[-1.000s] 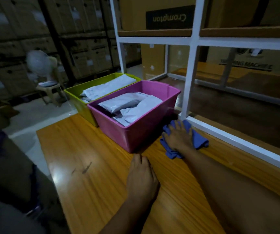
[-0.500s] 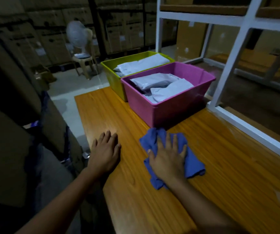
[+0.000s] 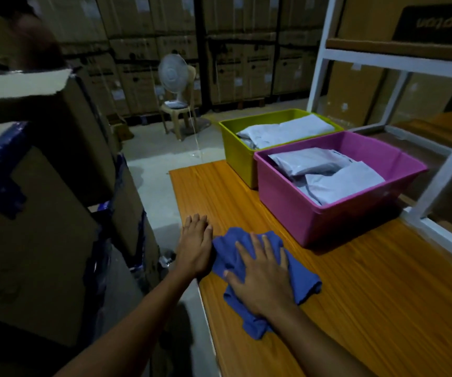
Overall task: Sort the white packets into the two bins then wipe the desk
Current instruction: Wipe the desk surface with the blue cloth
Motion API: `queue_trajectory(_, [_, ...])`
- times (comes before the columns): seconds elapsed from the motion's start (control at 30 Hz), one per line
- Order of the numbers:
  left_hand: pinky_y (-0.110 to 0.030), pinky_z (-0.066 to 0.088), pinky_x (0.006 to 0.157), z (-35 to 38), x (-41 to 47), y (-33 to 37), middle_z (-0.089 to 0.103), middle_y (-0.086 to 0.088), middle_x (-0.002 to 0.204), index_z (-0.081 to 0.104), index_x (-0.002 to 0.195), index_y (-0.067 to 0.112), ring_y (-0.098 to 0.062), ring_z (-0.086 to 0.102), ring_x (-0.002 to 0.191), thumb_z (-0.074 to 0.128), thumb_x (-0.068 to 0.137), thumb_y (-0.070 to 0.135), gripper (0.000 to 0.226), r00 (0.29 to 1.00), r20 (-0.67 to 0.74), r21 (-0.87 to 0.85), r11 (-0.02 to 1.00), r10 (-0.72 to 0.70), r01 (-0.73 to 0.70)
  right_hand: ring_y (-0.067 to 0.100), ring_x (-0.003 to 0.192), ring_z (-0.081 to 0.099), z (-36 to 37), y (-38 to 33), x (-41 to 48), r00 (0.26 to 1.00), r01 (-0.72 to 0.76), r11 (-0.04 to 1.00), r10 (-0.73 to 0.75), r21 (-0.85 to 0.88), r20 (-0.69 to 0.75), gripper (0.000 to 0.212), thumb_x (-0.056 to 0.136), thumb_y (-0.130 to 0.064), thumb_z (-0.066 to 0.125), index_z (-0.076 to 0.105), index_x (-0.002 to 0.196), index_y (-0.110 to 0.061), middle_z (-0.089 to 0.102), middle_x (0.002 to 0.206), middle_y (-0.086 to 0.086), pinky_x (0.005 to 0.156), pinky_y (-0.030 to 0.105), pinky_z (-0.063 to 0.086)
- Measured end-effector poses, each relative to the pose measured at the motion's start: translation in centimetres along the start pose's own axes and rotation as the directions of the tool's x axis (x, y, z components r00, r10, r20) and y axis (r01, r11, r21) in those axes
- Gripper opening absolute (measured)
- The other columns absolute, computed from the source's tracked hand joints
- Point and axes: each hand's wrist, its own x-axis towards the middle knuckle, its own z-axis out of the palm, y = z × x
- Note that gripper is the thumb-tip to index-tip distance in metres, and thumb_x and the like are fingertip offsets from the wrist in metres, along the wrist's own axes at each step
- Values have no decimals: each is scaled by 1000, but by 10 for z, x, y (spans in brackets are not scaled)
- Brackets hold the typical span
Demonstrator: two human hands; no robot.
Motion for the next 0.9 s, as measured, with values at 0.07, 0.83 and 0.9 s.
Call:
queue_trajectory(0.07, [-33,2,120,-5,14,-1,19,-17,159,29,148,1,-27,8,149,10,95,46,72,1000,-14,-42,999,1,-1,25,148,-9,3,-12,22,992,-113,994,113,8,-50,77,85,-74,22,15,151,-35,0,163,1,116,56,-5])
queue_trajectory(0.83, [-39,27,117,-21,237,-108,32,10,154,28,151,28,-10,34,140,39,90,68,74,952,-6,-908,400,-306,123,29,148,-5,56,-128,366,1000,-14,1000,14,8,12,78,86,-74,32,16,152,-34,3,162,1,115,58,-4])
queue_trajectory(0.9, [-38,27,118,-27,236,-103,32,9,154,27,151,24,-10,35,140,37,91,68,75,954,-21,-933,350,-298,89,24,149,-5,56,-121,360,994,109,994,-110,23,26,77,85,-75,35,17,151,-38,3,163,-2,116,56,-4])
